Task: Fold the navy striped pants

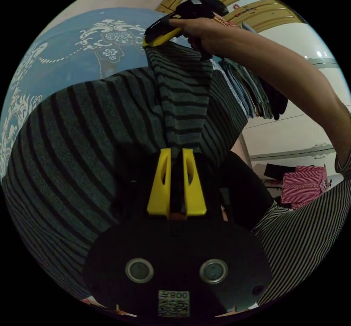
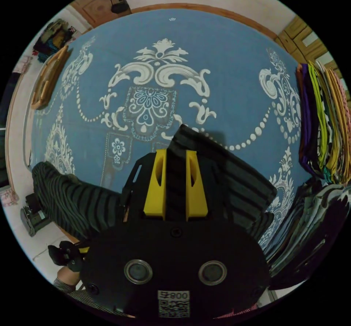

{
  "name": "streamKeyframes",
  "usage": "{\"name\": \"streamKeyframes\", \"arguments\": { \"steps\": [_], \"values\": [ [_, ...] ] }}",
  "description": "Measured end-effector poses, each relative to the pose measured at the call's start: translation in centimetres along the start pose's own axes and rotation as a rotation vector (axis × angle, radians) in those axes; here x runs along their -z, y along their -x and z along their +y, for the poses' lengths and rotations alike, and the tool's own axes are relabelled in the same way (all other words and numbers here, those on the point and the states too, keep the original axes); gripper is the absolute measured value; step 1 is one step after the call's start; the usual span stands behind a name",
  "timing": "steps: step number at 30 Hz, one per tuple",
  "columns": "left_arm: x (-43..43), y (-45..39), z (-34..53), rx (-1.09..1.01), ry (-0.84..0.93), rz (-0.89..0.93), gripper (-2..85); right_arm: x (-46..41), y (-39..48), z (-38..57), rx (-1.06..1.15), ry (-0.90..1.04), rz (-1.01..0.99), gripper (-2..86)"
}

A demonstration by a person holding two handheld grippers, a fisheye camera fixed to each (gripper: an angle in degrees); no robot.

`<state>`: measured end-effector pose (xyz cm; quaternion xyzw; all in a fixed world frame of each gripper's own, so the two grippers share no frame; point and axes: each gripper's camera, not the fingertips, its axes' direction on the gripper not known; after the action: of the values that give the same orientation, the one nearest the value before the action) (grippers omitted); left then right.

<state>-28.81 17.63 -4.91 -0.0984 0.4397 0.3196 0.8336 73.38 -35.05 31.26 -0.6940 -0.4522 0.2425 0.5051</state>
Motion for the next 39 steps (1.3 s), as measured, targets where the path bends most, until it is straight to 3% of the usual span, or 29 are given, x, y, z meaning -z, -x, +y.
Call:
{"name": "streamKeyframes", "arguments": {
  "steps": [12, 18, 25, 31, 39],
  "values": [
    [-2.3, -4.1, -4.2, 0.009, -0.034, -0.012, 3.0, -0.3, -10.5, 4.3, 0.053, 0.011, 0.022, 3.3],
    [-1.8, -7.3, -5.7, -0.026, -0.087, -0.015, 2.8, 1.8, -19.3, 9.2, -0.006, -0.106, -0.206, 2.3],
    [-0.6, -12.2, -6.7, -0.121, -0.145, -0.05, 2.6, 5.4, -32.2, 20.7, -0.088, -0.378, -0.524, 2.0],
    [-1.5, -17.6, -7.7, -0.252, -0.083, -0.146, 2.5, 4.6, -41.3, 33.4, -0.203, -0.538, -0.608, 1.9],
    [-5.2, -22.5, -9.0, -0.368, 0.099, -0.306, 2.5, -3.4, -50.2, 46.9, -0.458, -0.53, -0.68, 1.8]
  ]
}}
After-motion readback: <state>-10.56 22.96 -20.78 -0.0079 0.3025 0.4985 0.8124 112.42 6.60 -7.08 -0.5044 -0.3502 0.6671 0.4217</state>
